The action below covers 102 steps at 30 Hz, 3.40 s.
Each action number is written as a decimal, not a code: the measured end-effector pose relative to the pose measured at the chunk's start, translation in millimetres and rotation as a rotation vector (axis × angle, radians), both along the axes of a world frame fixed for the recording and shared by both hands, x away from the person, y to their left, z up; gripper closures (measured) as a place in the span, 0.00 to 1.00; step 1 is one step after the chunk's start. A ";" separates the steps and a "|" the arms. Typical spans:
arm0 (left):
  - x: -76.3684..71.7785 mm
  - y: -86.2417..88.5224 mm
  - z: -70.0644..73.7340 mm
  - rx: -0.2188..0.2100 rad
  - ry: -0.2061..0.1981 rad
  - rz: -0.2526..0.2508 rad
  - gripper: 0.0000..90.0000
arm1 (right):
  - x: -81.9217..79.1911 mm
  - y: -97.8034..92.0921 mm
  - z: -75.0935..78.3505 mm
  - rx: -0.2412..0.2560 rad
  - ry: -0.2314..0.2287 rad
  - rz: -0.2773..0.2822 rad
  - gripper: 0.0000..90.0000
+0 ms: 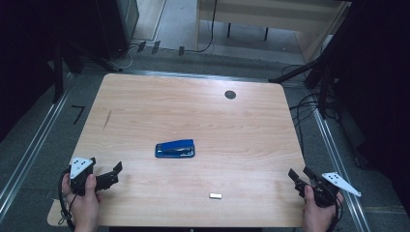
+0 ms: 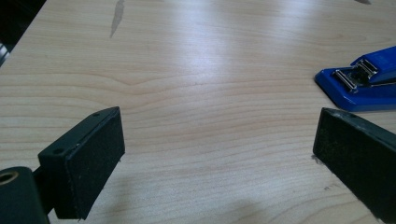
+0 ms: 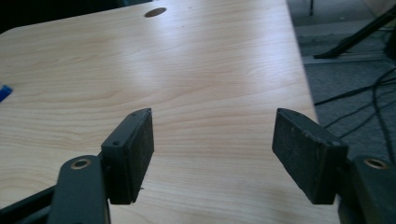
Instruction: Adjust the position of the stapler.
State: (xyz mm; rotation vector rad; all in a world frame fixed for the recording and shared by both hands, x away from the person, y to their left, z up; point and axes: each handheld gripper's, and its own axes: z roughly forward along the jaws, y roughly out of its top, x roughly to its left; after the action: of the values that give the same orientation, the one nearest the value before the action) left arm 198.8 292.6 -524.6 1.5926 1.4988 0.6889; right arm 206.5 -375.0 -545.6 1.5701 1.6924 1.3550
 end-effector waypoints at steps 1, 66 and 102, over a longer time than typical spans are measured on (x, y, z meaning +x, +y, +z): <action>-0.3 -0.2 0.0 0.000 -0.003 -0.007 0.03 | 1.3 0.7 0.4 0.011 -0.002 0.020 0.36; 0.5 -7.0 0.1 0.058 0.004 -0.048 0.03 | 95.1 246.8 88.2 -0.470 -0.036 0.827 0.58; 1.7 -10.6 -0.1 0.088 0.018 -0.061 0.03 | 139.9 312.2 79.0 -0.540 0.053 1.004 0.56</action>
State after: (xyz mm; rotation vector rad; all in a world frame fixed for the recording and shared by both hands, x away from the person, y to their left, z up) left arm 200.5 282.1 -524.7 1.7079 1.4442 0.7169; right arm 346.4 -62.8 -466.5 0.4209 2.7369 1.0475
